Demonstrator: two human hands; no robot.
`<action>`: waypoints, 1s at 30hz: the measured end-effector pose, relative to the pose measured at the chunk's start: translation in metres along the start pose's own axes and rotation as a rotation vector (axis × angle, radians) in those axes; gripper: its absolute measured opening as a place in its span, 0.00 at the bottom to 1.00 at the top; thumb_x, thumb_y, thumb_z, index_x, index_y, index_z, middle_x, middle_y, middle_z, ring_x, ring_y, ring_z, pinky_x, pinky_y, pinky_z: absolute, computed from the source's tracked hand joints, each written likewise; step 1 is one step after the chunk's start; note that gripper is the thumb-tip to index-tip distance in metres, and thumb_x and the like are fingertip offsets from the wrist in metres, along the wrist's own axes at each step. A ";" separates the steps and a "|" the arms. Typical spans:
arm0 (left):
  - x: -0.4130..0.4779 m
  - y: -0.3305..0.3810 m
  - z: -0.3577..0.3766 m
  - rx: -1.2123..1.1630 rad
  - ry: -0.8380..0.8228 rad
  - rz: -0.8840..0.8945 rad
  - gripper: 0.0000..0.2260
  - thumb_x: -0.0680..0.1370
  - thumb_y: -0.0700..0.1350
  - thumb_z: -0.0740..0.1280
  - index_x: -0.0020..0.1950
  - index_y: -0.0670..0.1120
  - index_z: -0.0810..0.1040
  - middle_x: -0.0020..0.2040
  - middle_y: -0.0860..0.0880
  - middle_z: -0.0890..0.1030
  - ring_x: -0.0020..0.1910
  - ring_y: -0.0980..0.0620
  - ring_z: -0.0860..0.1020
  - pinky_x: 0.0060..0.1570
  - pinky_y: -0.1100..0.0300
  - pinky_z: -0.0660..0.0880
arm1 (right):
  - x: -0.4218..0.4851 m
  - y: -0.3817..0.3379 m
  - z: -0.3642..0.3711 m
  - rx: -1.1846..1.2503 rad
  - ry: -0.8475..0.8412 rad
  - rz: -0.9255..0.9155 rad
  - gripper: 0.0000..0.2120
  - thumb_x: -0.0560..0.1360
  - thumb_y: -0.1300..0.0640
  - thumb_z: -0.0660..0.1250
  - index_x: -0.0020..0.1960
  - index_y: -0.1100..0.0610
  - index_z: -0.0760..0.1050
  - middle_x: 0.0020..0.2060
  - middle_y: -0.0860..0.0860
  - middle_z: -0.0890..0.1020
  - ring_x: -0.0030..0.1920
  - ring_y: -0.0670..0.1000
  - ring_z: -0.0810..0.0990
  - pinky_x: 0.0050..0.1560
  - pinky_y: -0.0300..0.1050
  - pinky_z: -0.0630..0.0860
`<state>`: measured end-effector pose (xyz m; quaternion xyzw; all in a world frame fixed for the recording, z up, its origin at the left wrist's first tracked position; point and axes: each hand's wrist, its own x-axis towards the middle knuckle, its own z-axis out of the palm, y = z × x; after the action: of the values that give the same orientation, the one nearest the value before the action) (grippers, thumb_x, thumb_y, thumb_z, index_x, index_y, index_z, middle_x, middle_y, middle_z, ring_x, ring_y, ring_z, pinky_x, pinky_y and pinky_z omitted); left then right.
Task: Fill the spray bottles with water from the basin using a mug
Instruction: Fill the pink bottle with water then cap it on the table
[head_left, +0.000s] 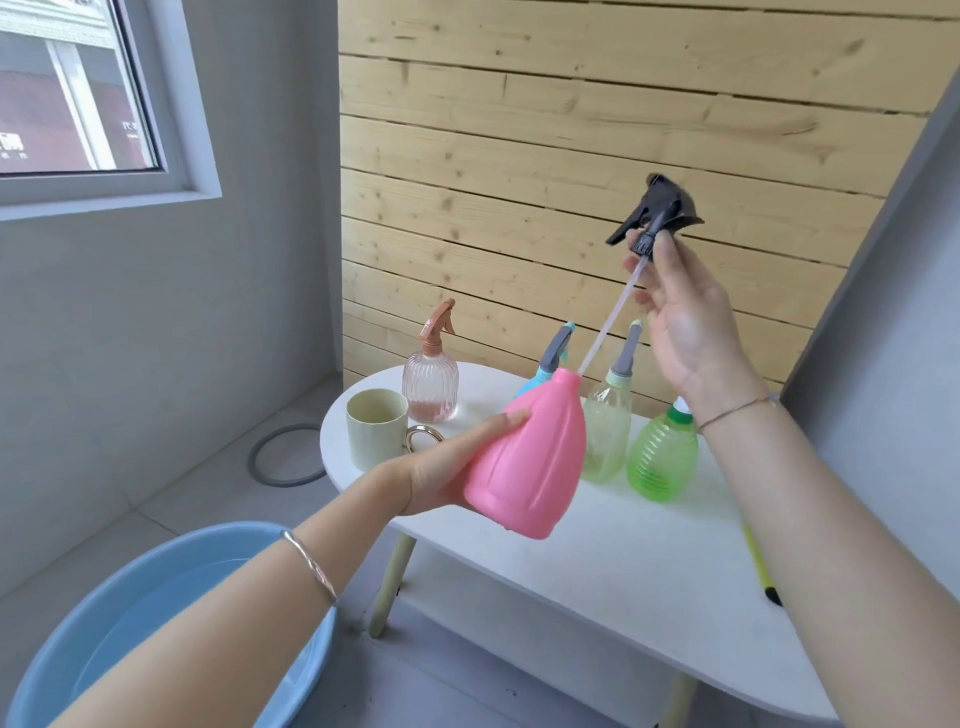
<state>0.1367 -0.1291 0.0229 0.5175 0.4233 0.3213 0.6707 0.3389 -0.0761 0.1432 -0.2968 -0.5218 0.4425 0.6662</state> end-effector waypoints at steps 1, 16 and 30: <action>-0.001 -0.003 -0.003 0.057 0.019 0.004 0.35 0.60 0.68 0.70 0.63 0.54 0.75 0.55 0.49 0.84 0.54 0.49 0.83 0.56 0.50 0.79 | 0.003 -0.001 -0.002 -0.069 0.014 -0.029 0.11 0.71 0.47 0.69 0.51 0.50 0.77 0.43 0.42 0.84 0.48 0.43 0.81 0.51 0.38 0.69; -0.041 -0.055 -0.052 0.123 0.276 0.060 0.34 0.61 0.68 0.71 0.65 0.59 0.74 0.58 0.52 0.84 0.57 0.52 0.82 0.59 0.50 0.78 | -0.086 0.182 -0.058 -0.741 -0.344 0.347 0.08 0.70 0.56 0.76 0.48 0.52 0.82 0.40 0.48 0.85 0.42 0.47 0.80 0.44 0.36 0.67; -0.075 -0.081 -0.079 0.095 0.356 0.042 0.33 0.61 0.63 0.74 0.65 0.58 0.74 0.58 0.52 0.83 0.56 0.53 0.82 0.51 0.56 0.80 | -0.084 0.205 -0.035 -1.159 -0.370 0.002 0.07 0.72 0.50 0.73 0.44 0.52 0.78 0.42 0.43 0.78 0.49 0.49 0.76 0.52 0.45 0.68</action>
<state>0.0323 -0.1816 -0.0458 0.4924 0.5392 0.4015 0.5528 0.3096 -0.0609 -0.0792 -0.5300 -0.7846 0.1312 0.2938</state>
